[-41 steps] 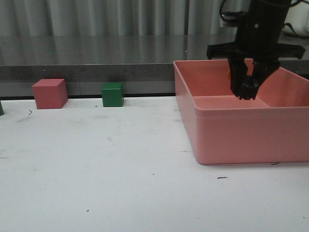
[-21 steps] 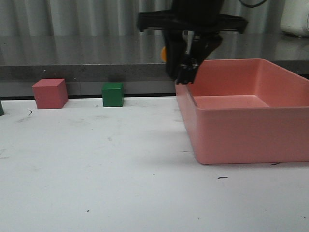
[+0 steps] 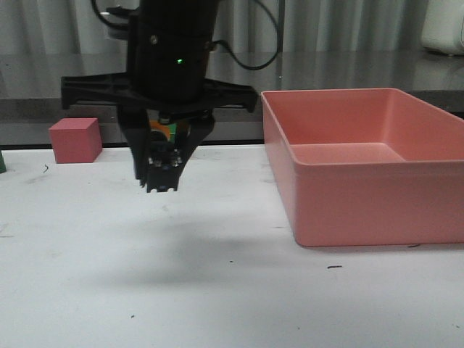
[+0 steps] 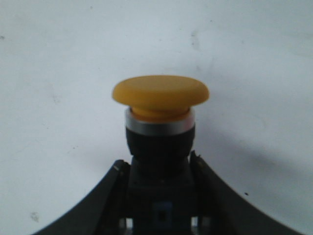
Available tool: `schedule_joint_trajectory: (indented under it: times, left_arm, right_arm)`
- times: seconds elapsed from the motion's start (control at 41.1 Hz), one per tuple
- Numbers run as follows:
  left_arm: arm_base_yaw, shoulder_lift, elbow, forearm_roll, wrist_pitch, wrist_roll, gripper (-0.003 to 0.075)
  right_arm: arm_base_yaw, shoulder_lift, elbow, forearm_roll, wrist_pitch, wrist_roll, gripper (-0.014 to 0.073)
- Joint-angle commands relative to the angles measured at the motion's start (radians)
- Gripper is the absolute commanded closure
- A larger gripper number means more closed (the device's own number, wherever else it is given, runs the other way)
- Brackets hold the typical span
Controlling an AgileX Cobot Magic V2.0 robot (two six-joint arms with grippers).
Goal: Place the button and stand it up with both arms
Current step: 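Lift the button from the bin with the right gripper toward the left arm, then lower the button onto the table and open the right gripper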
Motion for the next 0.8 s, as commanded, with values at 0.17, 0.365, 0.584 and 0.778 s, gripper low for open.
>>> schedule_joint_trajectory:
  times: [0.17, 0.365, 0.584, 0.778]
  left_arm:
    - [-0.007, 0.013, -0.032, -0.013, -0.082, -0.009, 0.0281]
    - [-0.007, 0.013, -0.032, -0.013, -0.082, -0.009, 0.0281]
    - [-0.007, 0.013, -0.032, -0.013, -0.082, -0.009, 0.0281]
    - [-0.007, 0.013, -0.032, -0.013, -0.082, -0.009, 0.0281]
  right_arm:
    - [0.036, 0.14, -0.275, -0.008, 0.092, 0.123, 0.0354]
    - [0.037, 0.234, -0.392, -0.008, 0.159, 0.214, 0.0354]
    - [0.037, 0.269, -0.407, -0.017, 0.15, 0.305, 0.0354]
    - [0.036, 0.275, -0.407, -0.017, 0.134, 0.324, 0.0352]
